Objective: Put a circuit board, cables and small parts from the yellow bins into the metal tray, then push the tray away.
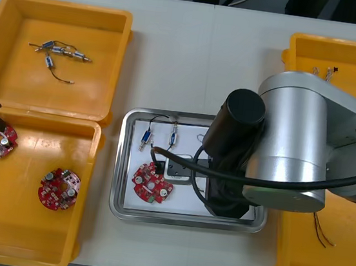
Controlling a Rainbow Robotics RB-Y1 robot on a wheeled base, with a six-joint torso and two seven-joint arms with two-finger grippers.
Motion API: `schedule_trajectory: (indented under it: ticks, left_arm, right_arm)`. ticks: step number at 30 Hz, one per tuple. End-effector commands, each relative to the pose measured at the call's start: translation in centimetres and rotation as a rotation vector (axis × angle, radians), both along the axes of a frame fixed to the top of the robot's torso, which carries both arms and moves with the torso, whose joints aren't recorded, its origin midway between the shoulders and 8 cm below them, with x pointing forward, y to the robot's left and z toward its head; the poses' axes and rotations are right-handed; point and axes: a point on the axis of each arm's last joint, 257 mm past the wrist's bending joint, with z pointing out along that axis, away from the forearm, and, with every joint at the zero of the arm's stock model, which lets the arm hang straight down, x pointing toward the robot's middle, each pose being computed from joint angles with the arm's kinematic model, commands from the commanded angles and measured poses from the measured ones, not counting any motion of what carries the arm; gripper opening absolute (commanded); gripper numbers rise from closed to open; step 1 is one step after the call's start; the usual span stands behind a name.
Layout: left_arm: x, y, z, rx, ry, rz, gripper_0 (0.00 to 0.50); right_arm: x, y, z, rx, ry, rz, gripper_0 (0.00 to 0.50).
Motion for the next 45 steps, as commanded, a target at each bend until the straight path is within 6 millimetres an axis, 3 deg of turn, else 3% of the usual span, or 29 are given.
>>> schedule_trajectory:
  ticks: [1, 10, 25, 45]
  left_arm:
    - [-1.2, 1.5, 0.2, 0.087, 0.003, -0.073, 0.500]
    - [-1.5, 2.2, -0.2, 0.111, 0.010, -0.078, 0.500]
    - [-1.0, 1.9, -0.5, 0.103, -0.012, -0.092, 0.500]
    - [-1.0, 1.9, -0.5, 0.103, -0.012, -0.092, 0.500]
  right_arm:
    - [-0.6, 1.7, -1.3, -0.025, -0.037, 0.074, 0.500]
    - [-1.7, 3.0, -4.9, 0.002, 0.034, 0.035, 0.500]
    - [-3.4, 4.0, -9.1, 0.064, 0.037, 0.016, 0.500]
    - [-3.8, 4.5, -11.8, 0.053, 0.039, 0.020, 0.500]
